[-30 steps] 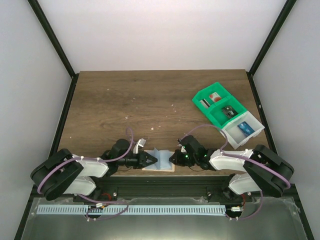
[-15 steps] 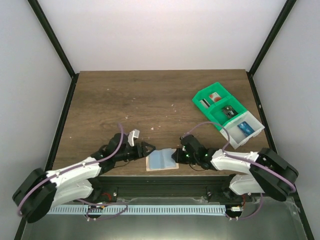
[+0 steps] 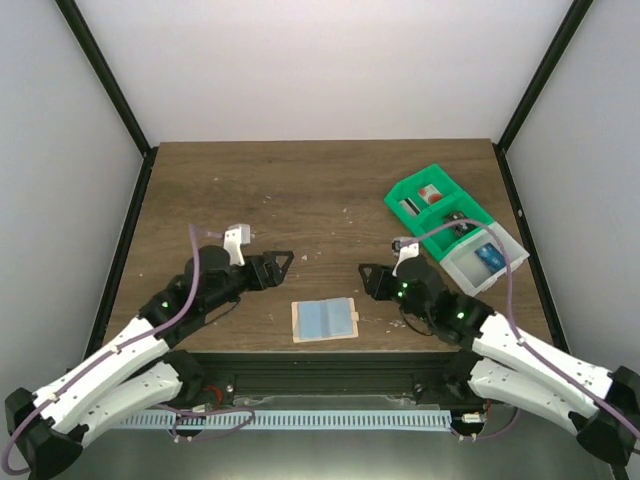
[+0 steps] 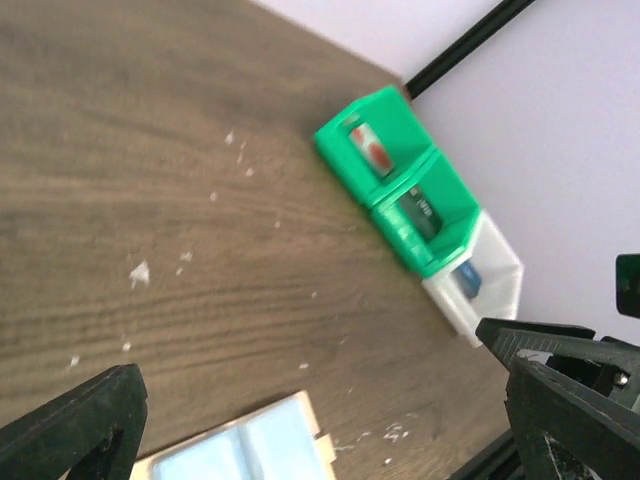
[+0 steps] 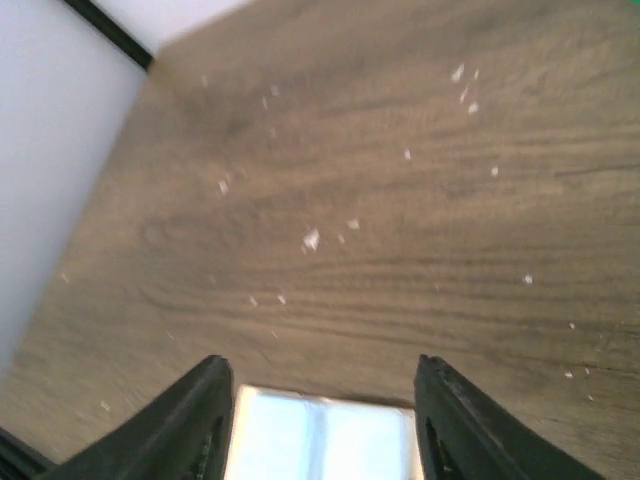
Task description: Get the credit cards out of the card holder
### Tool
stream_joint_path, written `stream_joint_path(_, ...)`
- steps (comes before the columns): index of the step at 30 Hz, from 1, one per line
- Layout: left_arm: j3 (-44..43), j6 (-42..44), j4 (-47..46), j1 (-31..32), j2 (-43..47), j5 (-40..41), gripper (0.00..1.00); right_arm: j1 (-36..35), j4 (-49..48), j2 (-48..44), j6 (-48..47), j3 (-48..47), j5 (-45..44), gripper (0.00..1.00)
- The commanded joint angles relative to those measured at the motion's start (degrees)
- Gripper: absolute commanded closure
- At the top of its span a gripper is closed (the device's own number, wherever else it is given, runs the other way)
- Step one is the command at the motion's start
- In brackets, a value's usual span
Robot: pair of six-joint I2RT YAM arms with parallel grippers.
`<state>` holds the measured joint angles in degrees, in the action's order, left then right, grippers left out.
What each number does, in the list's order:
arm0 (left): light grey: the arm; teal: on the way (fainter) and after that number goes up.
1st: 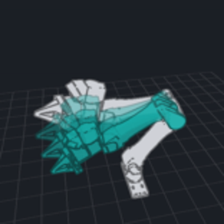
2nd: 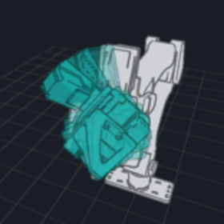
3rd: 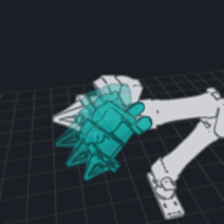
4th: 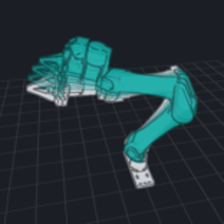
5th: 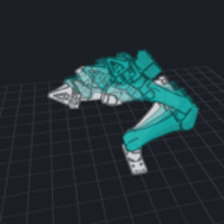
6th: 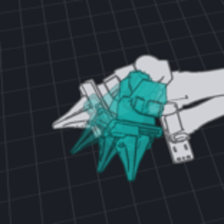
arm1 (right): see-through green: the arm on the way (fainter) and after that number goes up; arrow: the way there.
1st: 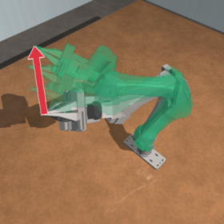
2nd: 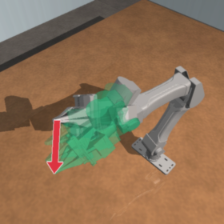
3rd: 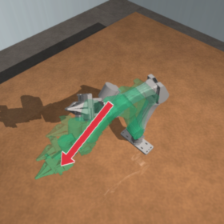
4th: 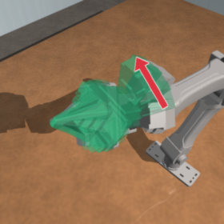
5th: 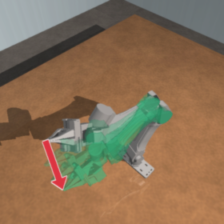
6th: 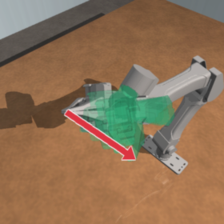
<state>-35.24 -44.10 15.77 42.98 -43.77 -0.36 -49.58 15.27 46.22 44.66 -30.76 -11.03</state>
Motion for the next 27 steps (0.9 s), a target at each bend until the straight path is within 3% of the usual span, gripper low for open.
stream_joint_path(1, -6.5, 6.1, 5.7, -0.3, 2.4, 1.5, 0.00, 0.0, 8.7, -4.7, -4.5, -7.0, -7.1, 0.43)
stream_joint_path(7, -11.3, 8.4, 4.7, -0.3, 6.6, -2.1, 0.00, 0.0, 13.4, -7.9, -5.1, -14.8, -8.1, 0.02)
stream_joint_path(15, -14.3, 10.5, 5.1, -0.3, 10.3, 0.6, 0.00, 0.0, 18.3, -8.5, -4.9, -21.8, -8.0, 0.00)
stream_joint_path(27, -10.9, 8.2, 6.5, -0.3, 9.6, 2.0, 0.00, 0.0, 17.1, -11.8, -3.1, -18.5, -8.8, 0.00)
